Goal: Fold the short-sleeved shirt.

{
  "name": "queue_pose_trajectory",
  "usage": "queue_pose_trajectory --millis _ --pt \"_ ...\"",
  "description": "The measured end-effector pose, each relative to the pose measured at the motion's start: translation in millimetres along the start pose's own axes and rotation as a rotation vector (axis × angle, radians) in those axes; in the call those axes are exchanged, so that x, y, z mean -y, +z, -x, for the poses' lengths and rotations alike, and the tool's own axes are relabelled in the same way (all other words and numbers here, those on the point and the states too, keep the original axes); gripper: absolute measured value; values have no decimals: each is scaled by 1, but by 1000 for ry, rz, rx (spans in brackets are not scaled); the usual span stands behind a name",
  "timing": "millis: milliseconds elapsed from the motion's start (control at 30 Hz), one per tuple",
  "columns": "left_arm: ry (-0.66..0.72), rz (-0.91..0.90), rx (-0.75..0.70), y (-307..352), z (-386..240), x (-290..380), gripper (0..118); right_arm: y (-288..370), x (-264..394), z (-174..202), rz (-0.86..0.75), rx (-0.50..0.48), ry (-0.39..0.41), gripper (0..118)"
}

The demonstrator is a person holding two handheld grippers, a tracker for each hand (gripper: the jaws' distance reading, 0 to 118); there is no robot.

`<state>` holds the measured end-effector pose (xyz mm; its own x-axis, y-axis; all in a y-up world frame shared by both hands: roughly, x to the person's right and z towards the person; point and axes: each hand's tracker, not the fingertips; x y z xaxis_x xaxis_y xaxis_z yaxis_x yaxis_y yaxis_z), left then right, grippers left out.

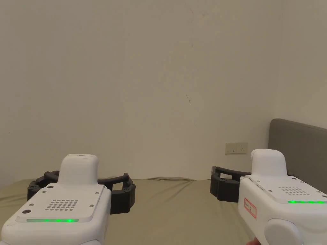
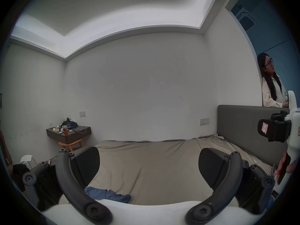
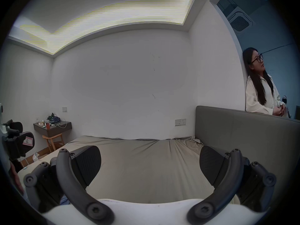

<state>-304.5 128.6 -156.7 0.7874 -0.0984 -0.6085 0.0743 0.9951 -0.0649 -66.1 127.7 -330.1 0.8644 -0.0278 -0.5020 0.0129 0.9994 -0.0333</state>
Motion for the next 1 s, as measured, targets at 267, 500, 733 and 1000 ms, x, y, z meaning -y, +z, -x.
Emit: queue_pose_trajectory --millis 267,500,733,1000 --pt "-1 -2 0 1 -1 0 118 1 1 -1 -3 0 0 118" --pt "-3 3 -1 2 0 1 118 3 1 0 -9 -1 -3 118" --pt "7 -2 -7 4 3 -1 118 3 0 4 -4 -7 5 118" --pt "17 -1 -8 6 4 -2 118 4 2 5 -5 2 12 118"
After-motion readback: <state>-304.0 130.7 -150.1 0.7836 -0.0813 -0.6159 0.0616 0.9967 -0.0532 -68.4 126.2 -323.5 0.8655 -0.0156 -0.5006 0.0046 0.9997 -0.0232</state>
